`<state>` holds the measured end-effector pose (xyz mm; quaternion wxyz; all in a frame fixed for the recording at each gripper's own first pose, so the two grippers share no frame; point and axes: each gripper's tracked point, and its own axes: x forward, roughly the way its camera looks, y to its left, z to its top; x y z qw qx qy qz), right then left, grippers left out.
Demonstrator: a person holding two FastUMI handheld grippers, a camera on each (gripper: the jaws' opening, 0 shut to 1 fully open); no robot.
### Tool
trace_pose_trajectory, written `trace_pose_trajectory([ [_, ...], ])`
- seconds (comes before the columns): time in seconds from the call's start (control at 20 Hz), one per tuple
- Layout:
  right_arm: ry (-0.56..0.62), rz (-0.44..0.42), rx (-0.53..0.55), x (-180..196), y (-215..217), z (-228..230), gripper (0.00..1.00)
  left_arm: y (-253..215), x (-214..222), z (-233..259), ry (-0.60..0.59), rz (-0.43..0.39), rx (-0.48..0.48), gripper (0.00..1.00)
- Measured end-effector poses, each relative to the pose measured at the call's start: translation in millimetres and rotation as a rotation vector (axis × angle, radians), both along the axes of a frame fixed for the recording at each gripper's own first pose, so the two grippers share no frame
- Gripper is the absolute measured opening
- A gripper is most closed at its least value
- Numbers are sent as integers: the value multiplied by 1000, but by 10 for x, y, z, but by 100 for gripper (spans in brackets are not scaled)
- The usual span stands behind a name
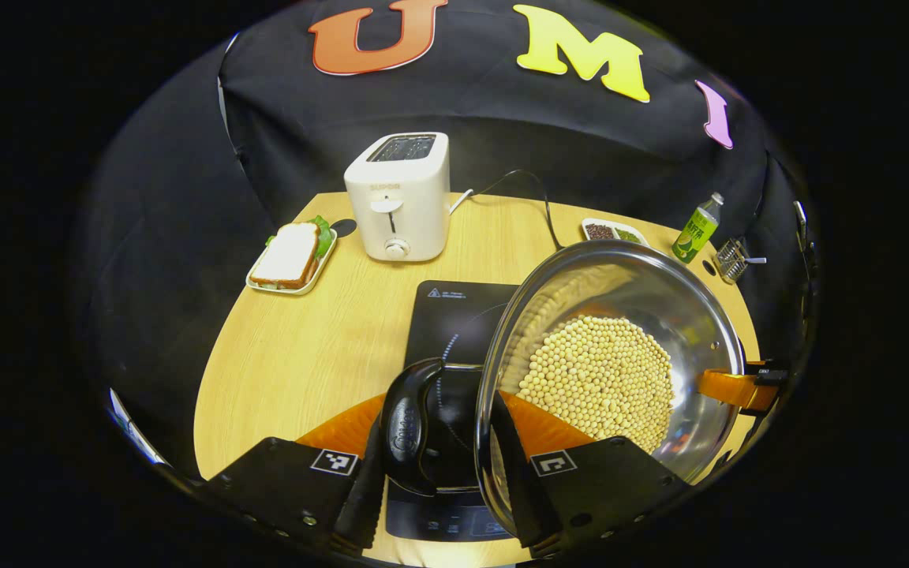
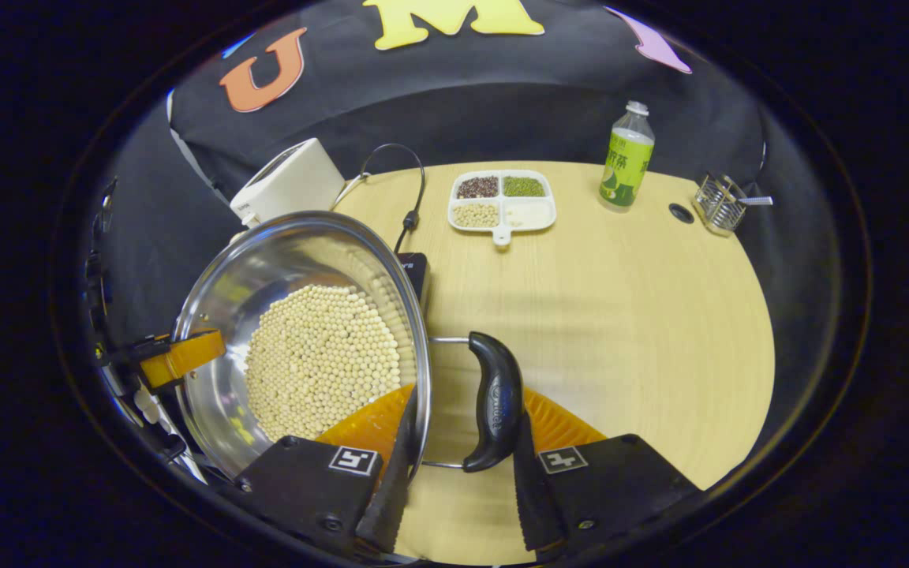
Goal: First push the handle of the pot to place it horizontally, then grasp the pot with both hands and set it on the induction cooktop.
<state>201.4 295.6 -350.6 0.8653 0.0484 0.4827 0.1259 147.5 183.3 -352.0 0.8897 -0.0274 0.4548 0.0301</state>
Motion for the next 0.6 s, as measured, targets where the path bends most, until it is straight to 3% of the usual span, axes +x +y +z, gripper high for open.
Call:
trace_pose_trajectory([
  [0.5,35,-23,-45,93,329,-159,58,305,204,-301,34,-14,-21,64],
  [0.55,15,-31,-44,122,326,-134,58,303,196,-331,40,-19,-26,59],
  [0.6,17,-22,-60,90,326,-156,58,298,199,-343,33,-25,-36,64],
])
